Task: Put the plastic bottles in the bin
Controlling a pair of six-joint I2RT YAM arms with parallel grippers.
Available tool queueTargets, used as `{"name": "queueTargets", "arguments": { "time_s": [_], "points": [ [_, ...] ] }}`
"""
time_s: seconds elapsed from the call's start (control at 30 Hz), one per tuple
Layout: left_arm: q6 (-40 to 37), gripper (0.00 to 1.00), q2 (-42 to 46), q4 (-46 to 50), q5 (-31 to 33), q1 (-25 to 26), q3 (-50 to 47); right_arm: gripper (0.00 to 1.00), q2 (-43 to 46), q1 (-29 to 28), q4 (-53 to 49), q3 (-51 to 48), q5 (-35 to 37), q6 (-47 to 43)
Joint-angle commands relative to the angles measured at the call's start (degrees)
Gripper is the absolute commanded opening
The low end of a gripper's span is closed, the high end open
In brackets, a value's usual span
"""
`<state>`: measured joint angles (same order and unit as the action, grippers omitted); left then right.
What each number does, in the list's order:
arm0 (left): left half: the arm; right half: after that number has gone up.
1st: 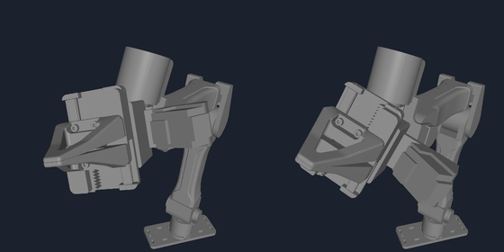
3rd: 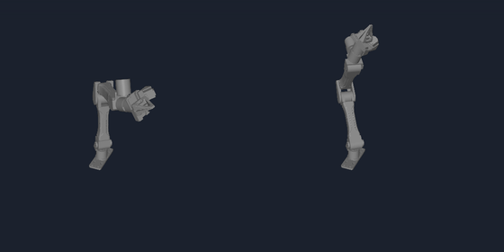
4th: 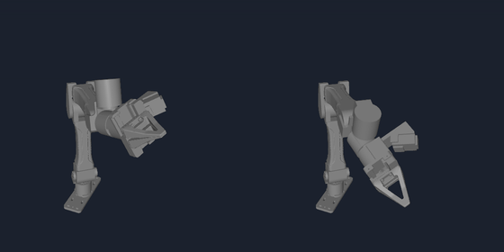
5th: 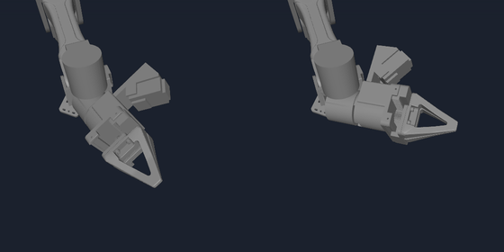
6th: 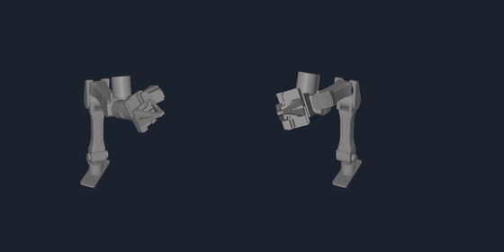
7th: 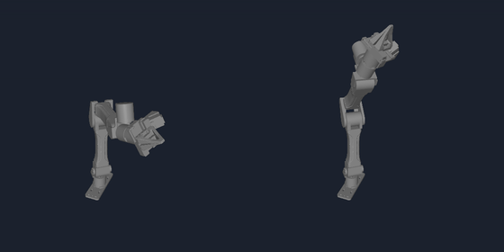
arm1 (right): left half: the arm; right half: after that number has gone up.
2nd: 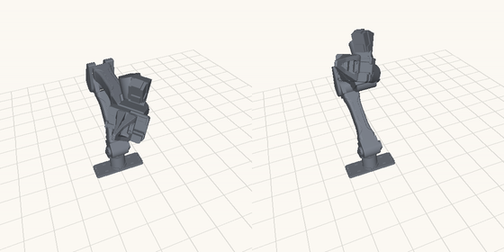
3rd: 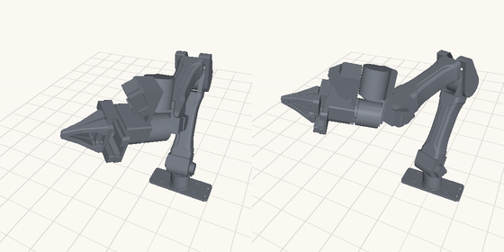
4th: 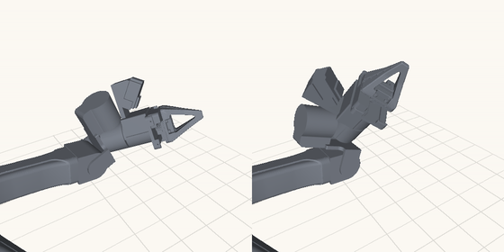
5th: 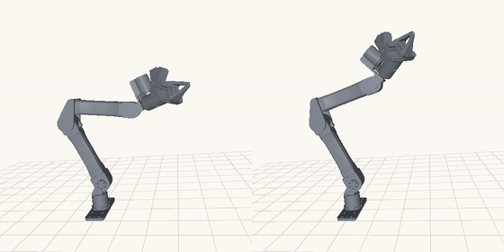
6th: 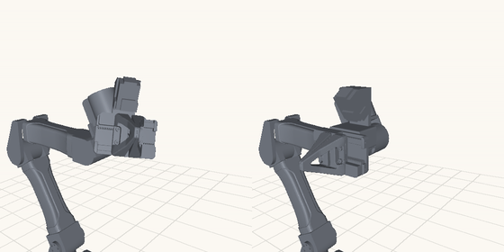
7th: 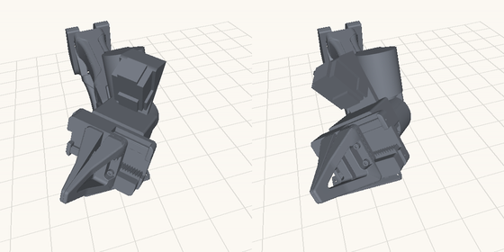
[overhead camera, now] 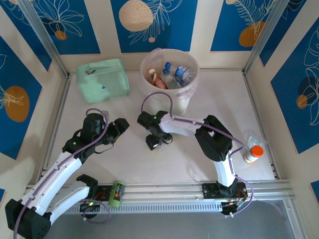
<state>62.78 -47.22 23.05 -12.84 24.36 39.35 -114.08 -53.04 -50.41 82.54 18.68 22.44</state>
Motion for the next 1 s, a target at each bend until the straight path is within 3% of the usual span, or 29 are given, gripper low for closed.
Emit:
{"name": "queueTargets", "arguments": {
  "time_s": [0.0,0.37,0.6,0.87,0.97],
  "points": [
    [0.82,0.70,0.37,1.20,0.89,-0.89,-0.89,0.68,1.24,-0.09,-1.56,1.16,1.26,0.21],
    [3.48,0.71,-0.64,-3.92,-3.51,-1.22,-1.12,0.62,17.55,-7.60,1.92,-2.56,-2.70,5.56],
    [5.17,0.68,-2.65,-9.49,-7.42,-0.86,-0.10,0.61,21.47,-13.07,0.31,1.81,-2.66,6.21],
    [6.39,0.52,-2.73,-10.88,-8.52,-0.20,-0.33,0.61,22.53,-13.79,1.11,5.63,-5.86,5.60],
    [6.14,0.40,-2.53,-10.79,-8.83,0.01,-0.32,0.61,22.42,-13.79,1.07,6.44,-5.76,6.00]
  ]
}}
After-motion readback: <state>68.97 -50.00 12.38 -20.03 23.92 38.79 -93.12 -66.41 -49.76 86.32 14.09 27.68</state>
